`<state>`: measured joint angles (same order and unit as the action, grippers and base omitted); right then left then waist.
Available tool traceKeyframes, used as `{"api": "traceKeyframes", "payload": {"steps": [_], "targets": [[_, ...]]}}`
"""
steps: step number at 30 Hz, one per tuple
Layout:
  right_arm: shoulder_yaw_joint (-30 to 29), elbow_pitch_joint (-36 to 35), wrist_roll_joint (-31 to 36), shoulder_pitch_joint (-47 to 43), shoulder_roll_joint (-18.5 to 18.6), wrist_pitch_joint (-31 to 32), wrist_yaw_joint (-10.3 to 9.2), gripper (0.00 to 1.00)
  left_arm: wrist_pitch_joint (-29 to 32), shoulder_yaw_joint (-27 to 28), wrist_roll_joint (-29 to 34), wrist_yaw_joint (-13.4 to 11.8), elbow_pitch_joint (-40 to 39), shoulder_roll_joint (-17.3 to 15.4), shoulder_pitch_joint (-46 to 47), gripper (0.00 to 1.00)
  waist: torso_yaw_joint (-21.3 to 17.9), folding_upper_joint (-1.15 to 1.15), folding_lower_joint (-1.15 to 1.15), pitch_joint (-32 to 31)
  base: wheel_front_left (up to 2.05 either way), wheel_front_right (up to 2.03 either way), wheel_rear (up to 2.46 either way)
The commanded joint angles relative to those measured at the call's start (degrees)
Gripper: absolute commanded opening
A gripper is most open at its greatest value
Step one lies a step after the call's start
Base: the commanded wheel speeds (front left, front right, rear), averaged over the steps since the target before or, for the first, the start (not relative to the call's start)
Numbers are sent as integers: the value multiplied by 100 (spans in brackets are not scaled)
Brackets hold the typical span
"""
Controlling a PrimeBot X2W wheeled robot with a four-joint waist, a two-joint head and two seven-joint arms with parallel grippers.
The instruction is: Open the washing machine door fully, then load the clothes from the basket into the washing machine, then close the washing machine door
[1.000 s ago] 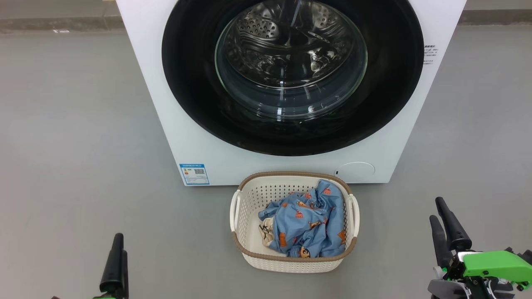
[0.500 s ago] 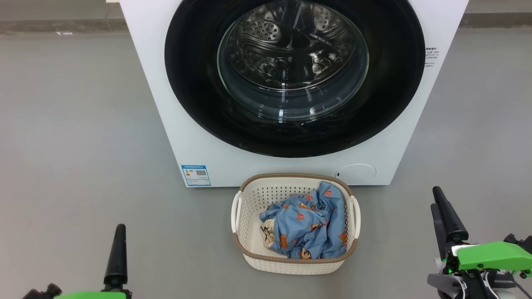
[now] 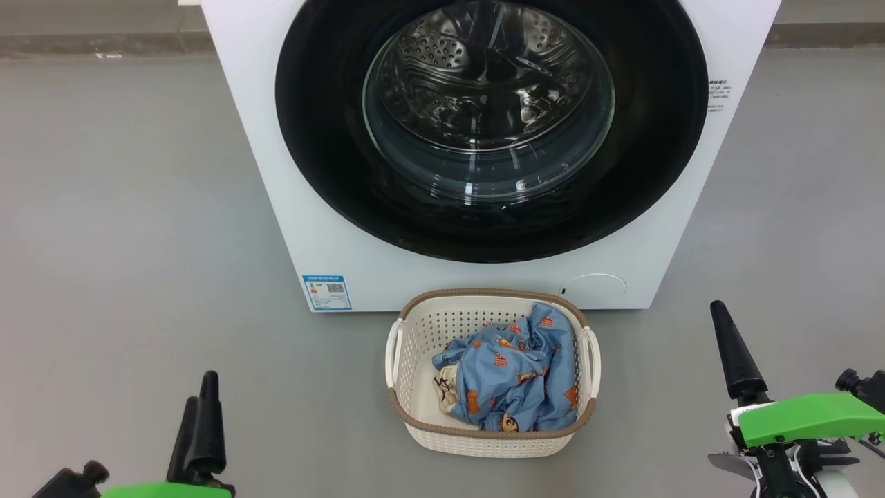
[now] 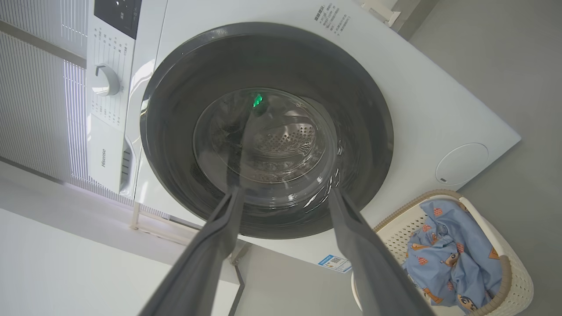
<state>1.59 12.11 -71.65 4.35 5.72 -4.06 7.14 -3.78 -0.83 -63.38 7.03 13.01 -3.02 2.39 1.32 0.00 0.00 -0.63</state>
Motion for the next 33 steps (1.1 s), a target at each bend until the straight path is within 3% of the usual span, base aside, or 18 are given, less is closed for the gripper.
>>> {"api": "traceKeyframes", "payload": {"steps": [1,17,33], "targets": [[77,-171,224,312,136,-80,19,100,-87,80,273,19,-128,-128,278,100,1,0,0,5,0,0,0],[175,289,2041,482,220,-349,23,100,-361,-2,1836,-61,-32,-140,355,100,26,0,0,-22,0,0,0],[449,749,3228,713,245,-602,27,100,-619,44,2861,-119,58,-84,390,100,52,0,0,-79,0,0,0]]}}
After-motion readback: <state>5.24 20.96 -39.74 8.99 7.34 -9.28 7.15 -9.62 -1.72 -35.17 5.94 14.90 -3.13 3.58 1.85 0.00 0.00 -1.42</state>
